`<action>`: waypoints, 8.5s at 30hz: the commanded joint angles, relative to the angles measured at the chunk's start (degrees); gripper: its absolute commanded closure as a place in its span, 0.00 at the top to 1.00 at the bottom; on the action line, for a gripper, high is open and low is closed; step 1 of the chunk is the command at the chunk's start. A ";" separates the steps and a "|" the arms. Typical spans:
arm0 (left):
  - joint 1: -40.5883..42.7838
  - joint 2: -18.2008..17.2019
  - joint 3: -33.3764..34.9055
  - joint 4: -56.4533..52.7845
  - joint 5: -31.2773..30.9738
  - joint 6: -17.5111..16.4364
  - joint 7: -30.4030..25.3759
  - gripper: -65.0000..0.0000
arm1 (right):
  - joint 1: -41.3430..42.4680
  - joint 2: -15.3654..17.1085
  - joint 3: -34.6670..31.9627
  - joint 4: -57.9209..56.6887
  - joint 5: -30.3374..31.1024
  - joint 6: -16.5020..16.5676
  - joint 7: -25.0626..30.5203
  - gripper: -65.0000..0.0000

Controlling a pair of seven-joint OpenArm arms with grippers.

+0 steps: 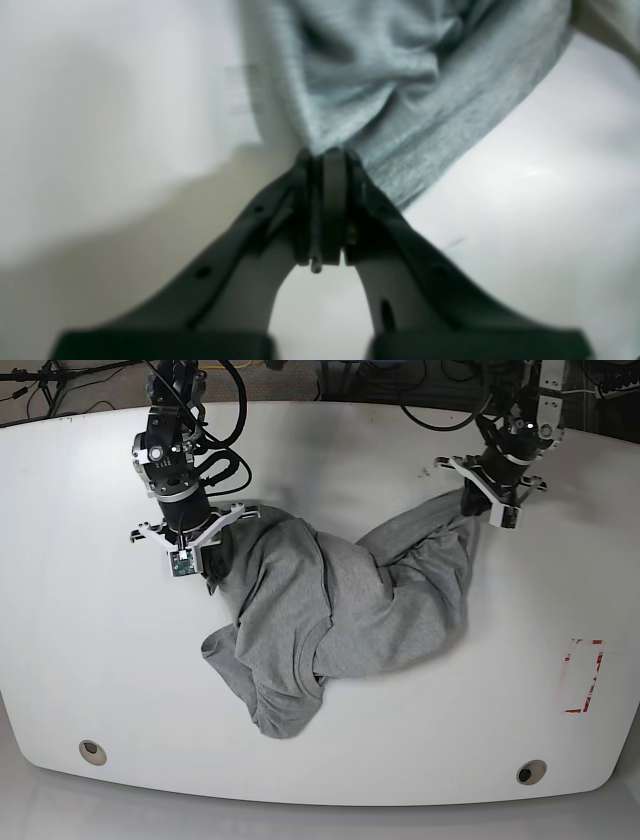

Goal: Fold the T-shirt properly
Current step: 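Lift the shirt with both grippers, stretching it apart and shaking it out, then lay the shirt down, holding it with both grippers, then release and regrasp the shirt body near the collar with the right gripper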

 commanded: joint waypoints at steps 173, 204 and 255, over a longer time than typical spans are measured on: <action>-1.20 -2.57 -37.58 3.53 5.55 -25.01 19.26 0.00 | 14.25 -2.84 -16.59 -12.82 -8.83 11.82 -5.80 0.74; -1.29 -2.13 -37.23 3.53 9.33 -25.01 19.26 0.00 | 19.26 -5.22 -18.00 -23.81 -10.24 11.73 -1.40 0.74; -1.64 -2.13 -35.21 3.44 9.41 -25.01 19.26 0.00 | 21.98 -3.90 -23.19 -31.11 -10.06 2.85 4.05 0.74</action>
